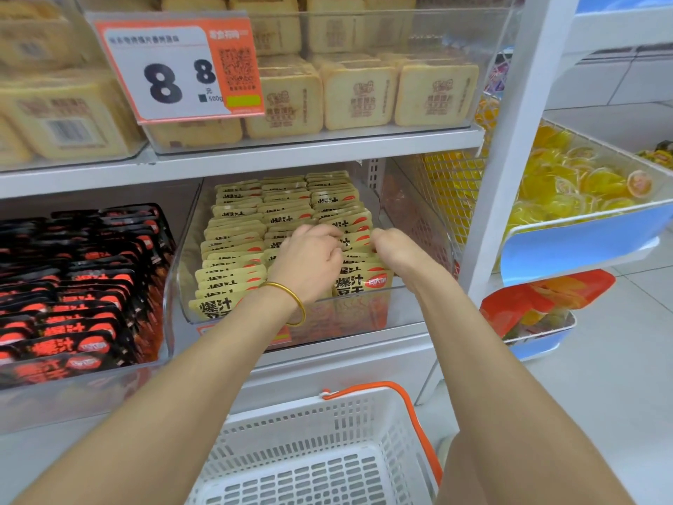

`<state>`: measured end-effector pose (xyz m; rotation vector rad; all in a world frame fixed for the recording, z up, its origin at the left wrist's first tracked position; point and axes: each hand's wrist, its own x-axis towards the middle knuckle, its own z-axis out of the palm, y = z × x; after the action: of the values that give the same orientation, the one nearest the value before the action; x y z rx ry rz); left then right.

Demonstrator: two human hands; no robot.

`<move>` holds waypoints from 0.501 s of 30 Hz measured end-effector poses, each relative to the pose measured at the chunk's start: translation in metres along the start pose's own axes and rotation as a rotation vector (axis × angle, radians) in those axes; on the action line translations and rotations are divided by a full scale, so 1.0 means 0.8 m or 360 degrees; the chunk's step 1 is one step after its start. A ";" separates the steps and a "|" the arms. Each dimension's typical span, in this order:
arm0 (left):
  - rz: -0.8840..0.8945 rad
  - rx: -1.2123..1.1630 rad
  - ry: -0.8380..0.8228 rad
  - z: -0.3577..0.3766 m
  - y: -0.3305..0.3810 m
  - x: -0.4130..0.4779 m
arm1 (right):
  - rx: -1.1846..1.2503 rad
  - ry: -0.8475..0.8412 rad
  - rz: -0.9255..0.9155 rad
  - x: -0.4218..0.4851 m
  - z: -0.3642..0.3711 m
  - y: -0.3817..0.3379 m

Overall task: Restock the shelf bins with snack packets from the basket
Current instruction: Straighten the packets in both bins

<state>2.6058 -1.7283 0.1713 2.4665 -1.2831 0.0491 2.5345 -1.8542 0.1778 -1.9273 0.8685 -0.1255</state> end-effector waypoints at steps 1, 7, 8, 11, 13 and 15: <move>0.0012 -0.0024 0.0003 0.001 -0.002 0.001 | 0.0028 -0.0012 0.0018 0.001 0.002 0.000; 0.0004 -0.0006 -0.0033 -0.004 0.002 0.004 | -0.0043 -0.0070 -0.0007 -0.001 -0.003 0.001; 0.0008 0.0044 -0.0014 -0.006 0.003 0.001 | -0.0129 -0.0041 -0.0035 -0.003 -0.003 0.001; 0.0028 0.0177 0.0007 -0.007 0.005 -0.014 | -0.0372 0.0168 -0.0288 -0.009 0.004 0.004; 0.0037 0.0224 -0.0025 -0.004 0.004 -0.019 | -0.0492 0.0212 -0.0425 -0.013 0.011 0.007; 0.0067 0.0278 -0.0052 -0.002 0.002 -0.017 | -0.0588 0.0204 -0.0425 -0.016 0.012 0.009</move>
<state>2.5969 -1.7174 0.1708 2.5956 -1.3988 0.1381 2.5257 -1.8411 0.1702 -2.4002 0.7510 -0.2653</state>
